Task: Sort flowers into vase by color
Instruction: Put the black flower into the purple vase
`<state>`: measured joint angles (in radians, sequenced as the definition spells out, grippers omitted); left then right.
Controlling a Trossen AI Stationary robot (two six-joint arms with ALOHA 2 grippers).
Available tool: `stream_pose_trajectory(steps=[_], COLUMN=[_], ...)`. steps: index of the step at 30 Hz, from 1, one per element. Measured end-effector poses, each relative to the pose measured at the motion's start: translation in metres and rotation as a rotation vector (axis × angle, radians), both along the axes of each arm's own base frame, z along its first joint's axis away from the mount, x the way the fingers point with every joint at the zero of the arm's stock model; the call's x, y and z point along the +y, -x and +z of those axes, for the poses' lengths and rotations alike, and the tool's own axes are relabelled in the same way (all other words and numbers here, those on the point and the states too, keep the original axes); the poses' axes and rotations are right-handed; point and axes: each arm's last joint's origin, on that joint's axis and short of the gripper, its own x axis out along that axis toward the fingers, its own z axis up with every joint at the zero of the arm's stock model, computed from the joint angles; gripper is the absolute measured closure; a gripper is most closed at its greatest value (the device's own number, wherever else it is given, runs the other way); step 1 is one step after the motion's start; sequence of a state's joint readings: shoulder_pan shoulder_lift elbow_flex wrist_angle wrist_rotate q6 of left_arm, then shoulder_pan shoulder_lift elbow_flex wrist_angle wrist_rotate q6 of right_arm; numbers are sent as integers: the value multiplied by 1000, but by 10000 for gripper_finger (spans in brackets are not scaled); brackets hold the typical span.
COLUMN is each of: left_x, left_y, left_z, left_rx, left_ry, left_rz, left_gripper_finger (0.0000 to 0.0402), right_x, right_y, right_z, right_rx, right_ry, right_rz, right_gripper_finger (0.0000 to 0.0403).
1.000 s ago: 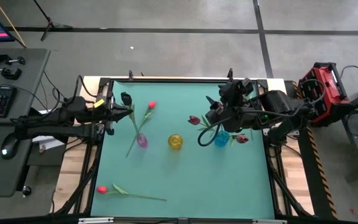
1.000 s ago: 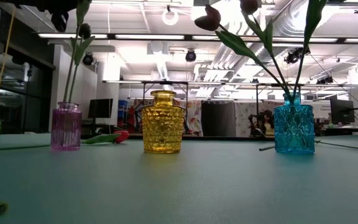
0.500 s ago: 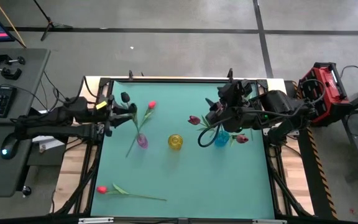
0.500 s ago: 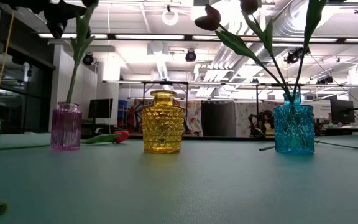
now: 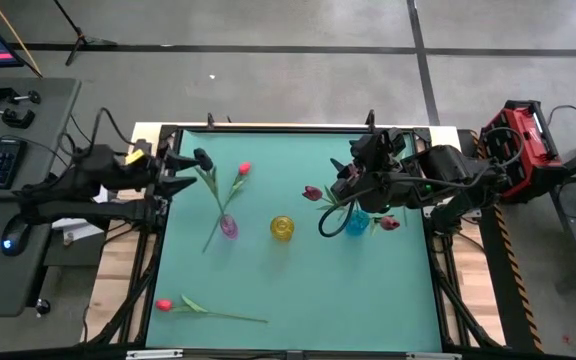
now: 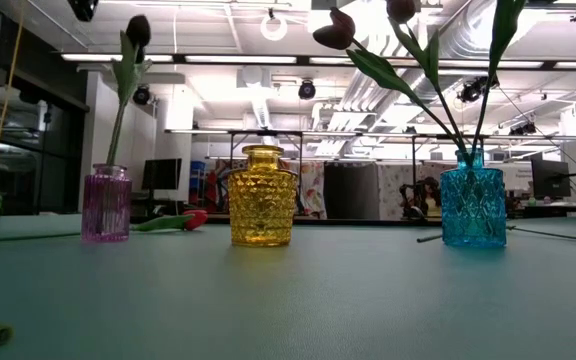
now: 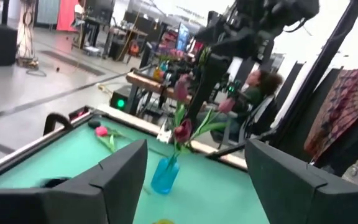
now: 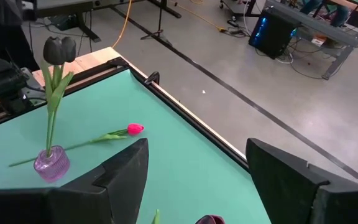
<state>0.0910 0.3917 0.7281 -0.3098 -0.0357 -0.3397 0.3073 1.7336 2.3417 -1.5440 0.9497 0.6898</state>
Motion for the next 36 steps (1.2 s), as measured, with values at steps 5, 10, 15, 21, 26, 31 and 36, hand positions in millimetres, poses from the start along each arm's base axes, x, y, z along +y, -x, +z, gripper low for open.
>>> stream_pose_trajectory(steps=[5,10,15,21,26,31,36], left_x=[0,6,7,9,9,8,8], left_y=[0,-12,-39,-74,-76,-60,-40], left_z=[17,32,41,53,70,79,82], left_rx=[-120,-156,-88,-9,-28,-27,-46], left_ry=[-9,135,137,80,67,70,79], left_rz=[3,154,110,70,56,74,142], left_gripper_finger=[139,139,139,139,139,139,139], right_x=[-1,-21,-69,-146,-206,-229,-224], right_y=[0,7,16,40,74,115,146], right_z=[1,5,12,16,2,-42,-109], right_rx=[-20,-159,-148,-15,77,170,104], right_ry=[26,-24,-93,-112,-217,-353,-495], right_rz=[-32,-210,-313,-437,-586,-746,-817], right_gripper_finger=[144,144,144,144,144,144,144])
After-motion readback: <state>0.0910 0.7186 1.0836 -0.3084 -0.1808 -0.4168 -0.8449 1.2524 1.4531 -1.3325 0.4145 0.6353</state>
